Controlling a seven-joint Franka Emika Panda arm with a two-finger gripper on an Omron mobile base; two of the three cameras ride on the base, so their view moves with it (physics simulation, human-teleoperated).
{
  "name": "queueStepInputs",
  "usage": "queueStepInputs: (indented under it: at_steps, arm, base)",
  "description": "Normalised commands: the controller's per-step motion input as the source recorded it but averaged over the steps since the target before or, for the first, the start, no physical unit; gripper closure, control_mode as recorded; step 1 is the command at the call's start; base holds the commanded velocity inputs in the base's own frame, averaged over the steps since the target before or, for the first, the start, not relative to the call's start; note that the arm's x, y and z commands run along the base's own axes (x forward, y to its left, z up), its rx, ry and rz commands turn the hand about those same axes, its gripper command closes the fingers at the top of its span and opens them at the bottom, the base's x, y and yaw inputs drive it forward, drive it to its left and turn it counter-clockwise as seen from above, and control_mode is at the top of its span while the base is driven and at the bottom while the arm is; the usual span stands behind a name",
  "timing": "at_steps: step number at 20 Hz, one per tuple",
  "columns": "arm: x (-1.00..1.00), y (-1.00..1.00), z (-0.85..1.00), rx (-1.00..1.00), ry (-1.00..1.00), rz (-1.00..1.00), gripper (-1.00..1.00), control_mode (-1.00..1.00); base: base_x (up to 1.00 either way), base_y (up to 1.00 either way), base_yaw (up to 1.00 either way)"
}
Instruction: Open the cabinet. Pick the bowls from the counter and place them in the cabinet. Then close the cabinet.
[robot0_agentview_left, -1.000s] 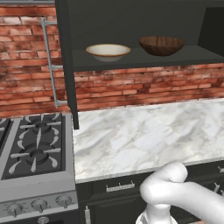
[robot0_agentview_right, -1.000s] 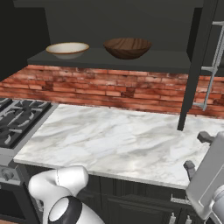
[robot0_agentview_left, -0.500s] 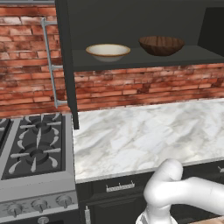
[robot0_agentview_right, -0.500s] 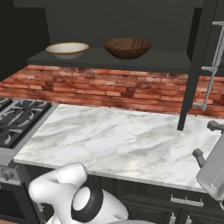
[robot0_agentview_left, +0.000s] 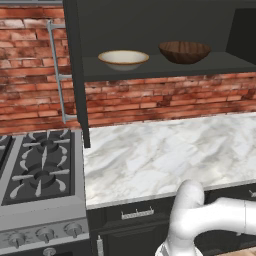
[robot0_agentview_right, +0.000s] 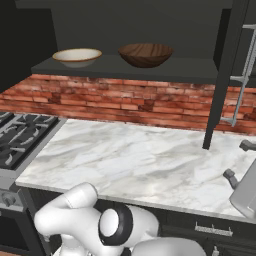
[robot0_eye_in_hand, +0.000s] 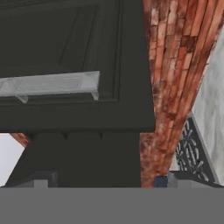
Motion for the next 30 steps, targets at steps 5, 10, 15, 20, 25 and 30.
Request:
queueStepInputs:
  at_steps: [5, 10, 15, 20, 25, 30]
  arm:
    - [0.36, 0.0, -0.08, 0.0, -0.07, 0.05, -1.0, -1.0]
    - [0.45, 0.0, 0.0, 0.0, -0.01, 0.02, -1.0, -1.0]
    - [0.38, 0.0, 0.0, 0.0, -0.01, 0.03, -1.0, -1.0]
    - [0.29, 0.01, -0.19, 0.0, 0.0, 0.05, -1.0, -1.0]
    - [0.31, 0.05, -0.16, 0.0, -0.01, 0.05, -1.0, -1.0]
    - [0.44, 0.07, 0.0, 0.0, -0.04, 0.06, -1.0, -1.0]
  base:
    - [0.0, 0.0, 0.0]
    - [0.0, 0.0, 0.0]
    - [0.0, 0.0, 0.0]
    - [0.0, 0.0, 0.0]
    - [0.0, 0.0, 0.0]
    - [0.0, 0.0, 0.0]
